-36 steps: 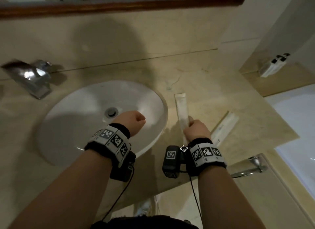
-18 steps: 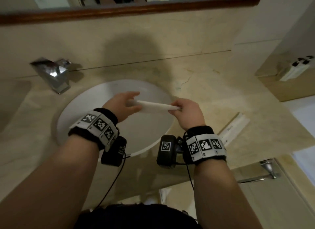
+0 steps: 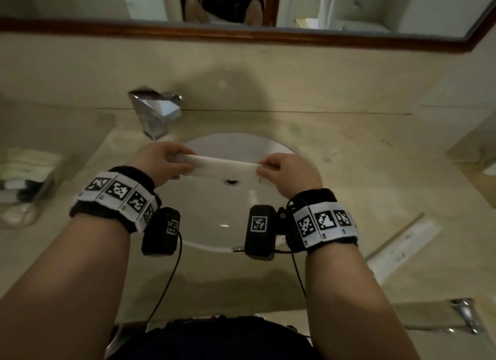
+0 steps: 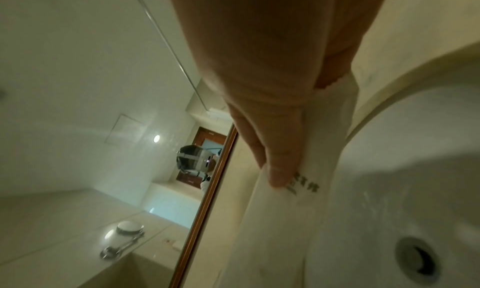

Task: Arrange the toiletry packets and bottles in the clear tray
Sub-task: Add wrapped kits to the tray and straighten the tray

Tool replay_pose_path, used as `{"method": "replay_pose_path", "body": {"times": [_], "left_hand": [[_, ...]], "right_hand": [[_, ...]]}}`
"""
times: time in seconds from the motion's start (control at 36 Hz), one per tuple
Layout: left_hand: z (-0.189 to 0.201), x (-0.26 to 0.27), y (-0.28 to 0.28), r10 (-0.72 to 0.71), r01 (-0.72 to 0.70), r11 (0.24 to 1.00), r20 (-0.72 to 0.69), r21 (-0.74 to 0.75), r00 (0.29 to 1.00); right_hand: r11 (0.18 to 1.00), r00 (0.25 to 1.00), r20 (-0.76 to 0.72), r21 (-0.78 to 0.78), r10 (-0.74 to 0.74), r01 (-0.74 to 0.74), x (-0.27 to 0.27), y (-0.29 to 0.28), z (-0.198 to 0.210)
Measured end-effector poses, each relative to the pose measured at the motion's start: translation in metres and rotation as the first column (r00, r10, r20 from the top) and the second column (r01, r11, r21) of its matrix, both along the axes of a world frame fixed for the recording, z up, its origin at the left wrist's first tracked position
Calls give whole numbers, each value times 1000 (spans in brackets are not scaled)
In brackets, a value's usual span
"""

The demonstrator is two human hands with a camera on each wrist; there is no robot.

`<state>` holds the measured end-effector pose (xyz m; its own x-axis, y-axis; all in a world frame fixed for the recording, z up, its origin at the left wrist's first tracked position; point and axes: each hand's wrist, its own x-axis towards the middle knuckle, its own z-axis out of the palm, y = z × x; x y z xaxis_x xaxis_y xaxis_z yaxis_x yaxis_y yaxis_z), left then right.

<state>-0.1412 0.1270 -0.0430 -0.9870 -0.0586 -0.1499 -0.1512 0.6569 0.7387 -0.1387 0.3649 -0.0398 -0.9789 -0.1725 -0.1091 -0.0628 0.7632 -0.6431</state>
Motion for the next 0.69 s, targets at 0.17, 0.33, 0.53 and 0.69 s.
{"method": "replay_pose_path", "body": {"times": [0.17, 0.33, 0.53, 0.69], "left_hand": [[6, 20, -71, 90, -97, 989, -61, -113, 994], [15, 33, -150, 41, -34, 905, 7, -425, 999], [15, 52, -249, 98, -49, 865, 73, -500, 993], [11, 78, -344, 167, -71, 829, 124, -554, 978]], "right_hand": [[995, 996, -18, -30, 90, -90, -6, -77, 3], [985, 985, 3, -12, 175, -175, -5, -162, 6], [968, 969, 1, 30, 248, -248, 1, -258, 7], [932, 936, 51, 89, 347, -350, 16, -345, -6]]}}
